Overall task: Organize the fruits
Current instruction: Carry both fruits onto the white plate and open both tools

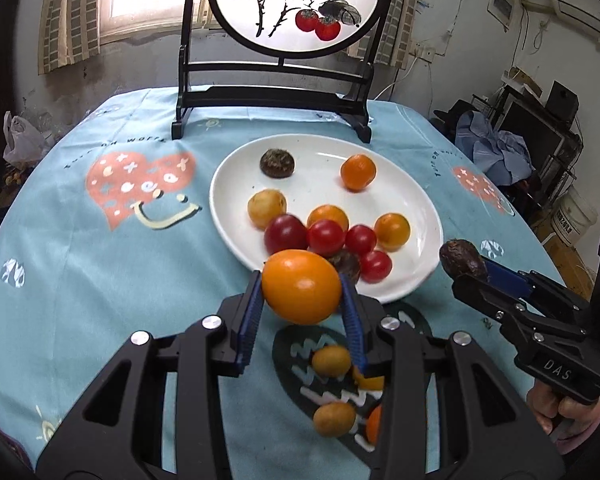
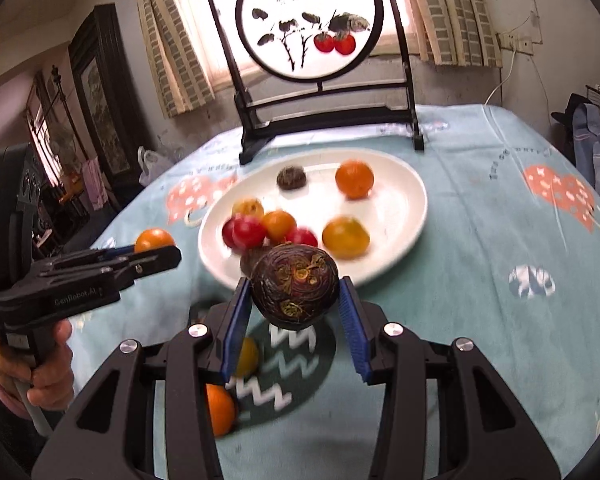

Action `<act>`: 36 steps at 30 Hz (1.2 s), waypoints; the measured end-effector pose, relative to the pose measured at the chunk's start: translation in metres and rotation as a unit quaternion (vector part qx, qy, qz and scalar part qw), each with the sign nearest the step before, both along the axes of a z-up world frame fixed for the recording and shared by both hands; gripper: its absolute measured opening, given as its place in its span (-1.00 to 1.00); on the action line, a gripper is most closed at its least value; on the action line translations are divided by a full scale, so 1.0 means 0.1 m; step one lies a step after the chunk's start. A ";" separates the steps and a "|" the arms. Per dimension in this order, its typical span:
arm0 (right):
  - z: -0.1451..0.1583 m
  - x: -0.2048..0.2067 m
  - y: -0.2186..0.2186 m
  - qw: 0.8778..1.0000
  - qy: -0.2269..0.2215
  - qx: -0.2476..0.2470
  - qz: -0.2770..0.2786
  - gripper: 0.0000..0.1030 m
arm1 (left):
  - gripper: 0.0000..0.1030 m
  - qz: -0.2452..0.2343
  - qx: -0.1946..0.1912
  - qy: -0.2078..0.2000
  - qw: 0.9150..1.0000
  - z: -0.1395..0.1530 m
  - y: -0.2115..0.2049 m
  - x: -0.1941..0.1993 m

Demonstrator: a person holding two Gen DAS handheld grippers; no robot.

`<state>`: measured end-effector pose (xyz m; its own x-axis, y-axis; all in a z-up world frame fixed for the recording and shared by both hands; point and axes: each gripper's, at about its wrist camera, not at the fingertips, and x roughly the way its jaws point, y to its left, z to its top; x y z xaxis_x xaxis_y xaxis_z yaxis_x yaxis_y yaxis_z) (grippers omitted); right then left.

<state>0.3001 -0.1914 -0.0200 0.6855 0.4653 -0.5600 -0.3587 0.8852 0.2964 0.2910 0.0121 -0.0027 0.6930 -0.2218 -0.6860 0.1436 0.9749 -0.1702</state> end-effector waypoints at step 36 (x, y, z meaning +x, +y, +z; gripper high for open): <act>-0.07 -0.31 0.28 0.997 0.030 -0.006 0.069 0.15 | 0.91 0.095 0.004 -0.009 0.995 -0.16 0.33 -0.20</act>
<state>0.2693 -0.1635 -0.0272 0.5812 0.5457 -0.6037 -0.4589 0.8324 0.3107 0.2707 0.0455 -0.0184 0.7338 -0.0808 -0.6746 -0.0401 0.9860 -0.1617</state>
